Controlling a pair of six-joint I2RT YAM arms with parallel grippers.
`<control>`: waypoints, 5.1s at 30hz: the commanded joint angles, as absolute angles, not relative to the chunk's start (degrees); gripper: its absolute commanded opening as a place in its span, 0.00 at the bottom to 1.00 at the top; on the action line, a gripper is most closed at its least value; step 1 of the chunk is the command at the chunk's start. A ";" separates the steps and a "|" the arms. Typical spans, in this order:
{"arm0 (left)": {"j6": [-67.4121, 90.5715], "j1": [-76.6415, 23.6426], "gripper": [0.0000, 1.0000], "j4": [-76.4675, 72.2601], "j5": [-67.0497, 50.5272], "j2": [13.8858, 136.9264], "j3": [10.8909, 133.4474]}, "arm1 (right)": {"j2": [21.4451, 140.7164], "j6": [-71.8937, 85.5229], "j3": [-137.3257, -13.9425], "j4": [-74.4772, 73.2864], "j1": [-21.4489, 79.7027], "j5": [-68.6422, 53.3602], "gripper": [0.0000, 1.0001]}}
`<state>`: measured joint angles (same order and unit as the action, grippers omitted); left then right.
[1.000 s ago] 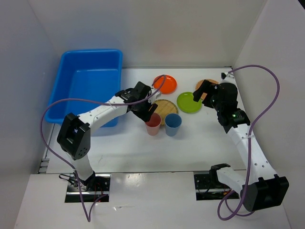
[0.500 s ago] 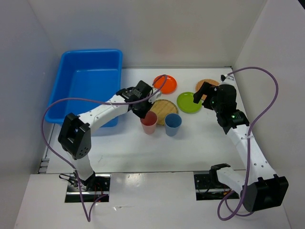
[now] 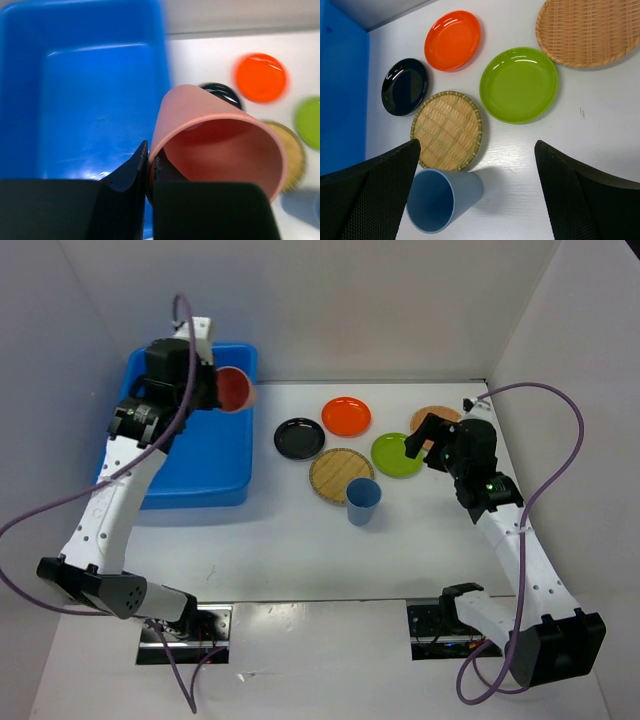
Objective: Place the mixed dishes into the plastic bin
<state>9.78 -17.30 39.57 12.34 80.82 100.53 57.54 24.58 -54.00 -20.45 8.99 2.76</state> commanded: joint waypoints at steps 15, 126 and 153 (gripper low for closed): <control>15.03 18.19 0.00 45.18 2.18 90.79 93.62 | 56.07 23.99 -53.17 -17.67 8.88 -1.22 0.99; 11.60 -46.40 0.94 35.95 1.14 113.81 101.77 | 58.18 41.39 -54.05 -27.60 16.96 24.87 0.99; 14.06 -37.01 0.00 42.00 -2.37 94.84 109.24 | 67.41 32.53 -56.24 -12.04 15.91 5.65 0.99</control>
